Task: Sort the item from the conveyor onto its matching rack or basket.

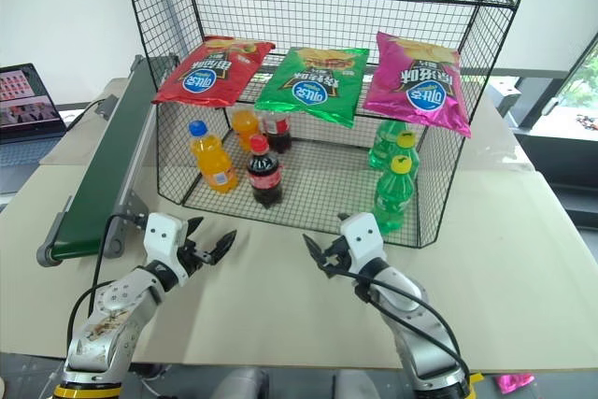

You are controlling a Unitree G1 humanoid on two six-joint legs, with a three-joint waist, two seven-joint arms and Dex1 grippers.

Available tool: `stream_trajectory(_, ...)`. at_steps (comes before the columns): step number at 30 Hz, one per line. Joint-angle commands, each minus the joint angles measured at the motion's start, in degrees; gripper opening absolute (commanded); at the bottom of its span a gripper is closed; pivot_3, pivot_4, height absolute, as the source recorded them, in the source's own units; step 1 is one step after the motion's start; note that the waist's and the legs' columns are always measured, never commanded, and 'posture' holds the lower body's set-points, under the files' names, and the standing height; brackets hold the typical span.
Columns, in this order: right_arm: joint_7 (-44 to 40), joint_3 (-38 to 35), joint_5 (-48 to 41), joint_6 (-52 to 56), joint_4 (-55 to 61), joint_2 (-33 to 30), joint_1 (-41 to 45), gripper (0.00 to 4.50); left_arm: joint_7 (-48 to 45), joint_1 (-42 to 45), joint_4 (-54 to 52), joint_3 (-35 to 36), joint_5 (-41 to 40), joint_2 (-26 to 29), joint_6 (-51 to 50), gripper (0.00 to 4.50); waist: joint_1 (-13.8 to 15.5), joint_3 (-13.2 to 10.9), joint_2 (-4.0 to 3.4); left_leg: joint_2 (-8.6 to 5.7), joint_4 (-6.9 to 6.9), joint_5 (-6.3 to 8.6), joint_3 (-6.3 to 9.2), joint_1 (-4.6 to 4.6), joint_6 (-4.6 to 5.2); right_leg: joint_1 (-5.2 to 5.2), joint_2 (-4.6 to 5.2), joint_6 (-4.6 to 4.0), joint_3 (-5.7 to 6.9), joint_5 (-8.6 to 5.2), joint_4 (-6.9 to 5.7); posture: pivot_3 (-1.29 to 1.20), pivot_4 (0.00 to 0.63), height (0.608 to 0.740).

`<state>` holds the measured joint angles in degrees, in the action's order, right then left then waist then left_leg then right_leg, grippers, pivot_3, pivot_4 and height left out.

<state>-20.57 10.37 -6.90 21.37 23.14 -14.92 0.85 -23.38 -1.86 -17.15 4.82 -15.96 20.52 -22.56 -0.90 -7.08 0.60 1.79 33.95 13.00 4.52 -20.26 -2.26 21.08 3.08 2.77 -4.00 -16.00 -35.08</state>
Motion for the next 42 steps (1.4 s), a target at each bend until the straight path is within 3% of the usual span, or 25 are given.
stream_trajectory(1,-0.3,-0.6,-0.2,-1.7,2.0,-0.1,0.7,4.50,0.7,0.1,-1.7,0.9,0.4,0.0,1.5,4.42,0.0,0.0,0.00,0.00,0.00,0.00,0.00,0.00,0.00,0.00,0.00,0.00,0.00,0.00,0.00,0.00,0.150,0.738)
stream_trajectory(10,-0.6,-0.5,0.0,-2.1,2.2,-0.1,0.3,4.50,2.2,-1.4,-1.9,0.7,3.4,0.7,3.6,4.42,0.0,0.0,0.00,0.00,0.00,0.00,0.00,0.00,0.00,0.00,0.00,-0.02,0.00,0.01,0.00,0.00,0.150,0.738)
stream_trajectory(42,0.0,0.3,0.2,-1.1,2.7,0.6,1.1,4.50,-0.2,-0.5,-2.1,0.5,1.9,1.5,1.9,4.42,0.0,0.0,-0.01,0.00,0.00,0.00,0.00,0.01,0.00,0.00,0.00,-0.02,0.00,0.01,-0.01,0.00,0.150,0.738)
